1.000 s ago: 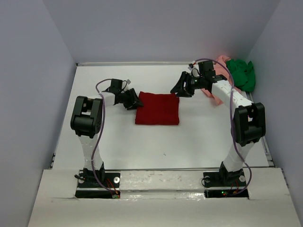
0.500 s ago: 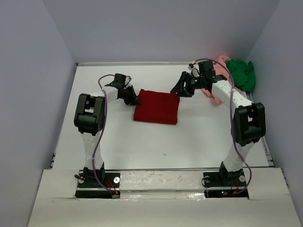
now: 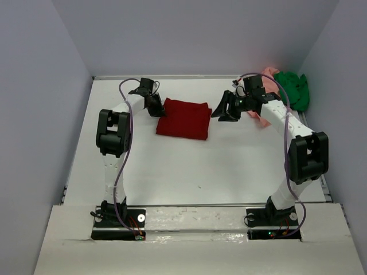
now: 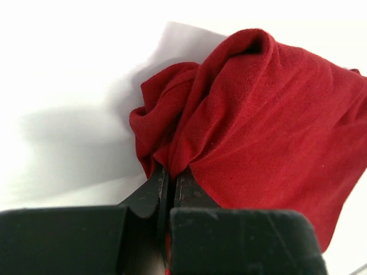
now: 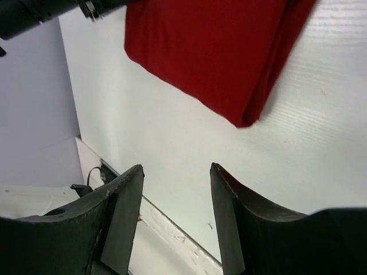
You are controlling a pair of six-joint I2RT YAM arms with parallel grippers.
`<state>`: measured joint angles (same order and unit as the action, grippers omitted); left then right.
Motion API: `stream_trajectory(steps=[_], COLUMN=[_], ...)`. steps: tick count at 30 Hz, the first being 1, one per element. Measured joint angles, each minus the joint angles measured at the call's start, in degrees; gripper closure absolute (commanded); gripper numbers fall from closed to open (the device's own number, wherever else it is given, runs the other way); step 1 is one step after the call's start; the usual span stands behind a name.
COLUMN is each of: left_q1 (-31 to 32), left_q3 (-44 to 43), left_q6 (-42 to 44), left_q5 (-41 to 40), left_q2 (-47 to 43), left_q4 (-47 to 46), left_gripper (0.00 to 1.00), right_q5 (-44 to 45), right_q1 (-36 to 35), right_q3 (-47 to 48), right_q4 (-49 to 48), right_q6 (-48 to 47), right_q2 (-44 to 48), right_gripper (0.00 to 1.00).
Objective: Fold and stack the t-shirts
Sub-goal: Put the neatly folded tshirt into the corner of the board with the left arm
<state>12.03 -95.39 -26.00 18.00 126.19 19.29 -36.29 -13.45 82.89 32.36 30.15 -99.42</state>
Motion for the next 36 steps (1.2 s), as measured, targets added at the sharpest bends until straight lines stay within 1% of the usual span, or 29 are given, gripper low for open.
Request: stream_trajectory(steps=[5,8,12,16,23,26,29,31,34,36], left_q1=[-2.5,-5.6,-10.0,-13.7,-18.8,-19.9,-20.8,-21.2,-21.7,-21.9], left_q3=[-7.4,-13.0,-23.3,-30.3,-32.6,-34.1,-37.8,-38.3,-39.3,-41.4], left_q6=[1.6,2.9,5.2,7.5,10.6,12.1,13.8,14.4,15.5,16.0], left_q5=[-2.5,-4.6,-8.4,-11.5,-15.6,-18.1,-20.7,-21.7,-23.1,-23.6], left_q2=[3.6,6.0,10.2,12.6,13.1,14.3,17.2,17.8,18.6,19.5], left_q4=[3.7,7.1,12.4,15.7,17.4,17.8,17.8,17.3,16.0,15.4], left_gripper=[1.00,1.00,1.00,1.00,1.00,1.00,1.00,1.00,0.94,0.92], right_q5=[1.9,2.4,2.6,2.6,2.6,2.5,2.4,2.3,2.2,2.2], right_q1=[0.0,0.0,0.0,0.0,0.0,0.0,0.0,0.0,0.0,0.0], right_q3=[-1.4,-1.8,-2.0,-2.1,-2.1,-2.1,-2.1,-2.1,-2.1,-2.1], right_q4=[2.4,2.9,3.3,3.3,3.3,3.7,4.7,5.3,6.8,7.5], right_q6=[-0.9,-1.2,-1.3,-1.3,-1.3,-1.3,-1.3,-1.5,-1.7,-1.9], right_q2=[2.5,3.5,3.9,3.9,4.2,4.5,5.0,5.4,6.0,6.1], right_gripper=[0.44,0.44,0.44,0.44,0.44,0.44,0.44,0.44,0.44,0.44])
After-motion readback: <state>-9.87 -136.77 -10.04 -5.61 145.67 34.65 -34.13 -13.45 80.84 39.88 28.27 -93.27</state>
